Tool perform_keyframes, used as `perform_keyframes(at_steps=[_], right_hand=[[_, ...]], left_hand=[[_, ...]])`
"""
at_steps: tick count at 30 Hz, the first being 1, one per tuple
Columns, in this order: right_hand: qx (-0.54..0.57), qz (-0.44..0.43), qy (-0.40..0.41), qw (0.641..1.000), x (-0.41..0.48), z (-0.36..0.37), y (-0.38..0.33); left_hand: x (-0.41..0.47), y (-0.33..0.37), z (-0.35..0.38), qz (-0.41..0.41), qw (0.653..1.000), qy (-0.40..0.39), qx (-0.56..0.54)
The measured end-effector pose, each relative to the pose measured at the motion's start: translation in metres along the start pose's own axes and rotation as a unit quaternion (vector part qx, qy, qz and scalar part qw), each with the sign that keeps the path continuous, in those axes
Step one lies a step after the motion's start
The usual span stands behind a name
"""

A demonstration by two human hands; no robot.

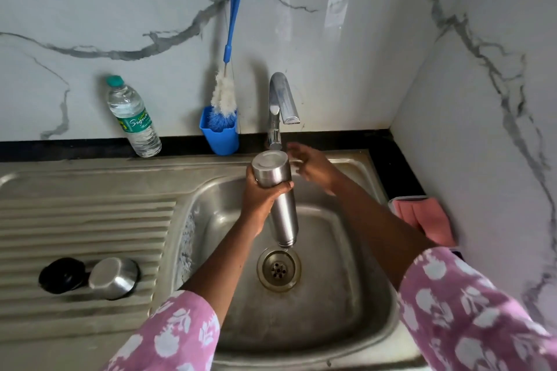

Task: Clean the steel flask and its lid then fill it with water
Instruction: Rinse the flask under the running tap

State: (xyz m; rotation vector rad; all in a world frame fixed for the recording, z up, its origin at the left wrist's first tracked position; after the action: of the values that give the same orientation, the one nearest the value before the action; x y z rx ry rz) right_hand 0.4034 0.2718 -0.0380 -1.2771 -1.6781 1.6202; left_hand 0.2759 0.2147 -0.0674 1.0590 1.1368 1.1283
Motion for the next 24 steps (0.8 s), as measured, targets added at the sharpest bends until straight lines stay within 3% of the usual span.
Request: perform_keyframes(at_steps=[3,5,11,15,24], right_hand=[[0.031,0.028,-0.059,0.997,-0.029,0.024,0.028],[-0.016,0.022,-0.077,0.997,-0.038,0.04,0.03],[-0.03,-0.064,0.012,0.997,-0.04,0.079,-0.01],[-0.035,-0.085,0.037,0.995,-0.035,0.101,-0.04],[-0.038,-0.15,0.009,0.988,0.008,0.213,-0.123]], left_hand=[[-0.009,0.013,-0.01,0.014,0.998,0.037,0.04],[-0.015,0.025,-0.014,0.032,0.997,0.046,0.061],[-0.031,0.063,-0.037,0.068,0.993,0.033,0.09],[-0.046,0.086,-0.063,0.087,0.99,-0.03,0.103],[-0.088,0.125,-0.195,0.044,0.996,-0.053,0.063]])
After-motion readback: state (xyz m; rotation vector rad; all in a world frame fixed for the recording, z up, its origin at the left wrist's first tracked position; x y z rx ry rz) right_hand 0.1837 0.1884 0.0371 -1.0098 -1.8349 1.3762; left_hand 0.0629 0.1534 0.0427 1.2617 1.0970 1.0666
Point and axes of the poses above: each hand's wrist, its own x-axis towards the middle knuckle, its own z-axis out of the palm, y = z × x, the point moved 7 cm from there along x, towards the middle knuckle, and after that the axes turned 11 degrees about -y, right-handed, at the moved point
